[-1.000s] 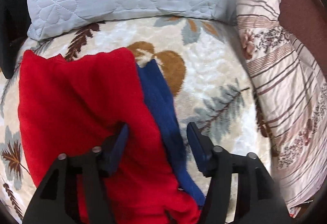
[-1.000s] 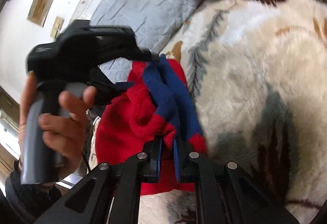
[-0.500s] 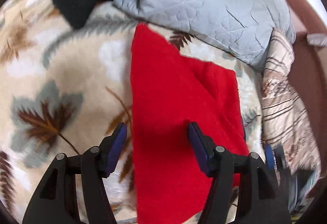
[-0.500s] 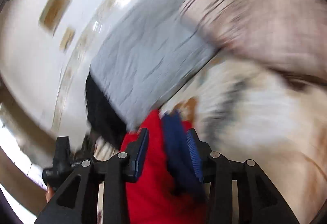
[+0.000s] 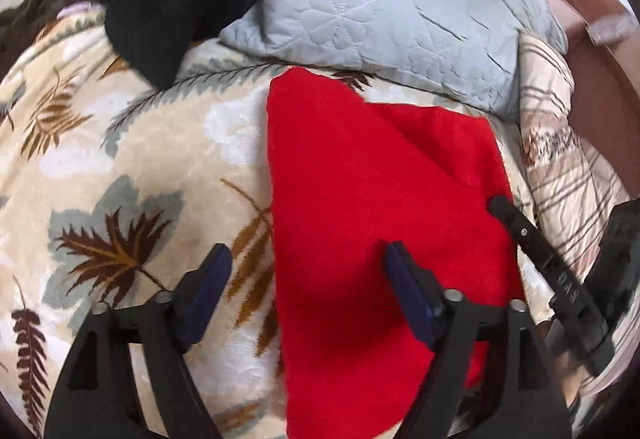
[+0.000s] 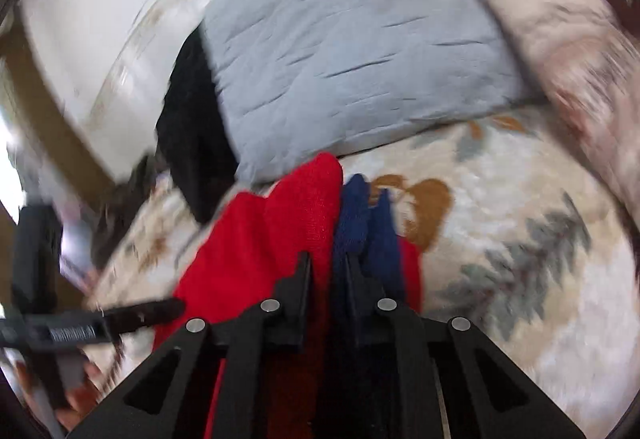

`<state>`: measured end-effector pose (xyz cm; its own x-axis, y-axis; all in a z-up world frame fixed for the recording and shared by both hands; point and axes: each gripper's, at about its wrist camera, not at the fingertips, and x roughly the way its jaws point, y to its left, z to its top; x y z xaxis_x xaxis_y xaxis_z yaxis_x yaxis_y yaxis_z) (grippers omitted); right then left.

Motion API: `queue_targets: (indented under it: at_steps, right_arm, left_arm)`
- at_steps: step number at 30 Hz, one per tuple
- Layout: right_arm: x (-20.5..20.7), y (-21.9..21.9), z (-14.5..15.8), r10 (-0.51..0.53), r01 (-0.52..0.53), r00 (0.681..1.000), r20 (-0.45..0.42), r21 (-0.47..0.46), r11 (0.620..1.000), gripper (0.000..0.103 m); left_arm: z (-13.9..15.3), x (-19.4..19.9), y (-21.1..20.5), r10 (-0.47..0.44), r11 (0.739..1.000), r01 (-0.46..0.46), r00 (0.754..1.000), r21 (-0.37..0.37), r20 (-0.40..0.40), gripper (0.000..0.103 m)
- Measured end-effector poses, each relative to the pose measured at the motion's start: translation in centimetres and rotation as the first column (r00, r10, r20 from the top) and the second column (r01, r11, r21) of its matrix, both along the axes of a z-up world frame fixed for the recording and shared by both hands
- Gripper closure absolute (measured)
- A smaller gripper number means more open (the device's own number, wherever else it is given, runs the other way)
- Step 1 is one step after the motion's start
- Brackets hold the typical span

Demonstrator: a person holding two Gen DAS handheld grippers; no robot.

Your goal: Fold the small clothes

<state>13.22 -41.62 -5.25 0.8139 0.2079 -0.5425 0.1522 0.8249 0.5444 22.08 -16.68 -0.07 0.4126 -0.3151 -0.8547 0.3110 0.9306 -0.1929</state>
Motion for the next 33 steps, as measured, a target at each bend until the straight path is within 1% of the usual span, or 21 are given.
queue_targets:
  at_steps: [2,3,4,6,8,10,11,13,14,15,16,17,19,20,22,23,26,27,31,32,33]
  right_arm:
    - [-0.3,-0.8,-2.7,-0.02,0.026,0.998,-0.062,0.095,0.995,0.088]
    - [-0.4,-1.0,-2.9,-0.021,0.028,0.998,-0.055,0.121,0.992,0.087]
    - [-0.3,-1.2,-2.6,-0.02,0.027,0.998,-0.054,0.132,0.991,0.086]
    - [-0.3,-1.7,-1.2,-0.039,0.045,0.998,-0.046,0.139,0.989,0.079]
    - [0.2,-1.9,0.1,-0.055,0.056,0.998,-0.007,0.135,0.989,0.077]
    - [1.6,-1.8,0.8,-0.035,0.037,0.999,-0.015,0.127,0.991,0.067]
    - [2.8,-1.5,0.6,-0.016,0.022,0.999,-0.049,0.12,0.993,0.06]
    - [4.3,-0.9,0.2,-0.013,0.022,0.994,-0.105,0.084,0.996,0.06]
    - [4.5,-0.6,0.2,-0.008,0.015,0.993,-0.117,0.066,0.998,0.061]
    - [4.7,-0.4,0.4,0.003,0.002,0.994,-0.113,0.041,0.999,0.073]
    - [4.6,-0.3,0.8,0.017,-0.014,0.996,-0.09,0.027,1.0,0.089]
    - [4.4,-0.3,1.2,0.025,-0.024,0.997,-0.07,0.013,1.0,0.095]
    - [3.8,-0.7,1.3,-0.008,0.008,0.999,-0.045,0.006,1.0,0.095]
    - [3.5,-1.4,0.8,-0.035,0.036,0.998,-0.049,0.019,0.999,0.095]
    - [3.8,-2.1,-1.1,-0.051,0.057,0.993,-0.11,0.048,0.997,0.095]
    - [3.8,-2.4,-1.6,-0.052,0.059,0.991,-0.121,0.058,0.997,0.095]
    - [3.2,-2.5,-0.7,-0.045,0.054,0.993,-0.112,0.086,0.995,0.093]
    - [2.7,-2.5,-0.3,-0.037,0.048,0.993,-0.112,0.094,0.994,0.088]
    - [0.1,-2.0,0.1,0.006,0.009,0.993,-0.116,0.123,0.992,0.087]
    - [-0.9,-1.8,0.0,0.014,0.001,0.993,-0.117,0.132,0.991,0.085]
    - [-1.8,-1.6,-0.2,0.021,-0.005,0.993,-0.118,0.141,0.99,0.079]
  left_arm:
    - [-0.9,-0.2,-0.2,-0.023,1.0,0.023,1.0,0.01,-0.008,0.015]
    - [-1.1,-0.2,-0.1,-0.022,1.0,0.022,1.0,0.001,-0.014,0.015]
    - [-1.0,-0.4,0.1,-0.015,1.0,0.015,1.0,-0.01,-0.014,0.015]
    - [-0.5,-0.7,0.5,-0.017,0.999,0.017,1.0,-0.028,-0.017,0.016]
    - [0.0,-0.9,0.9,-0.009,0.999,0.008,1.0,-0.044,-0.012,0.016]
    - [0.1,-1.2,1.1,-0.002,0.999,0.002,1.0,-0.039,-0.003,0.016]
    - [0.0,-1.3,1.1,0.0,0.999,0.0,1.0,-0.039,-0.005,0.016]
    - [-0.3,-1.5,1.1,0.005,0.999,-0.006,1.0,-0.044,-0.015,0.016]
    - [-0.4,-1.6,1.1,0.006,0.999,-0.007,1.0,-0.046,-0.016,0.016]
    - [-0.4,-1.6,1.1,0.008,0.999,-0.009,1.0,-0.046,-0.016,0.016]
    - [-0.3,-1.6,1.1,0.01,0.999,-0.011,1.0,-0.043,-0.015,0.016]
    - [-0.3,-1.6,1.1,0.01,0.999,-0.01,1.0,-0.042,-0.013,0.016]
    - [-0.3,-1.6,1.0,0.003,0.999,-0.003,1.0,-0.039,-0.01,0.016]
    - [-0.4,-1.6,1.0,0.0,0.999,0.0,1.0,-0.039,-0.007,0.016]
    - [-0.7,-1.7,0.8,-0.011,0.999,0.01,1.0,-0.043,-0.01,0.016]
    - [-0.8,-1.7,0.7,-0.012,0.999,0.011,1.0,-0.046,-0.017,0.016]
    - [-0.7,-2.0,0.8,0.004,0.999,-0.004,1.0,-0.035,-0.01,0.016]
    - [-0.6,-2.1,0.7,0.005,1.0,-0.005,1.0,-0.023,-0.005,0.016]
    - [-0.3,-2.4,1.0,0.01,1.0,-0.01,1.0,-0.016,-0.008,0.016]
    - [-0.3,-2.5,1.1,0.011,1.0,-0.011,1.0,-0.014,-0.009,0.016]
    - [-0.3,-2.6,1.1,0.013,1.0,-0.013,1.0,-0.011,-0.01,0.016]
